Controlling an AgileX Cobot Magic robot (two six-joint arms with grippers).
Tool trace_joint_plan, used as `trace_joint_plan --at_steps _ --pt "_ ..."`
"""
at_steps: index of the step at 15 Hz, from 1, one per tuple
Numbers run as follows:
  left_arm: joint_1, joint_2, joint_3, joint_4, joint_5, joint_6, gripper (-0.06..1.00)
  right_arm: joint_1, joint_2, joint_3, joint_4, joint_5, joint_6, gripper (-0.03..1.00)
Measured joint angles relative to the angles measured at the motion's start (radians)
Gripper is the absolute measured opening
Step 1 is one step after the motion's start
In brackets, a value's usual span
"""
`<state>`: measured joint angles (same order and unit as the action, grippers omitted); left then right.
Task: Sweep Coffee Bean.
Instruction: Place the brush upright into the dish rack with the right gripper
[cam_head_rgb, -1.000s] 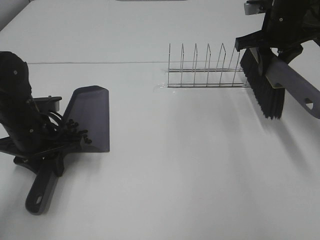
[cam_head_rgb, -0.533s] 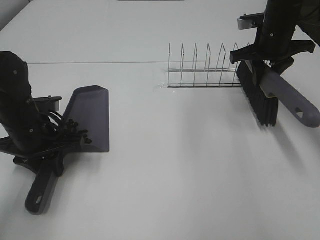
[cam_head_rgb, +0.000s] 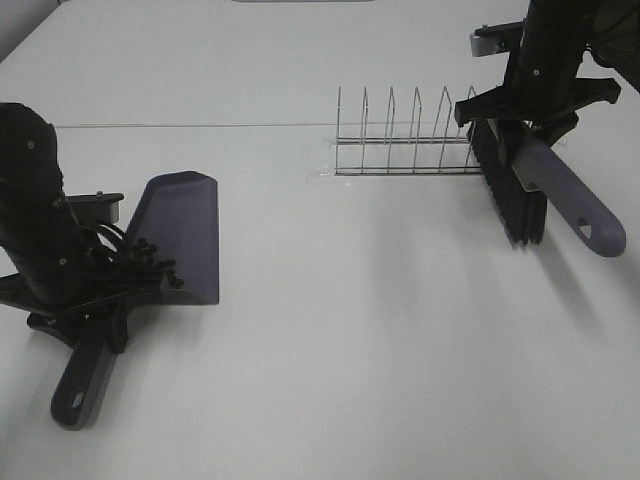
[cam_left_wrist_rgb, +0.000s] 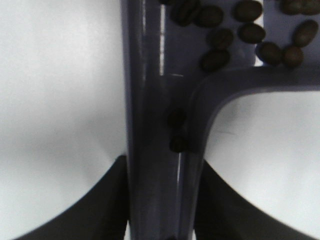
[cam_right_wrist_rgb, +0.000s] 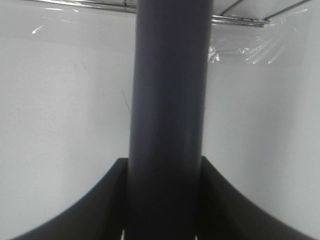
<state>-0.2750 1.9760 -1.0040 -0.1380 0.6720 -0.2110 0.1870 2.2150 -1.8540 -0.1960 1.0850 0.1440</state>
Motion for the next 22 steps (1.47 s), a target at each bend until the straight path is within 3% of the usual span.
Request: trace_joint_plan --at_steps 8,18,19,22 --pt "0.0 0.0 0.0 0.0 0.0 0.0 0.34 0.0 0.137 -0.237 -0.023 0.043 0.002 0.38" --pt "0.0 0.0 0.0 0.0 0.0 0.0 0.34 0.0 0.148 -0.253 -0.035 -0.02 0.027 0.38" --pt "0.0 0.0 0.0 0.0 0.0 0.0 0.34 0.0 0.148 -0.253 -0.035 -0.019 0.027 0.41" --pt "0.0 0.0 0.0 0.0 0.0 0.0 0.34 0.0 0.148 -0.256 -0.035 -0.012 0.027 0.62"
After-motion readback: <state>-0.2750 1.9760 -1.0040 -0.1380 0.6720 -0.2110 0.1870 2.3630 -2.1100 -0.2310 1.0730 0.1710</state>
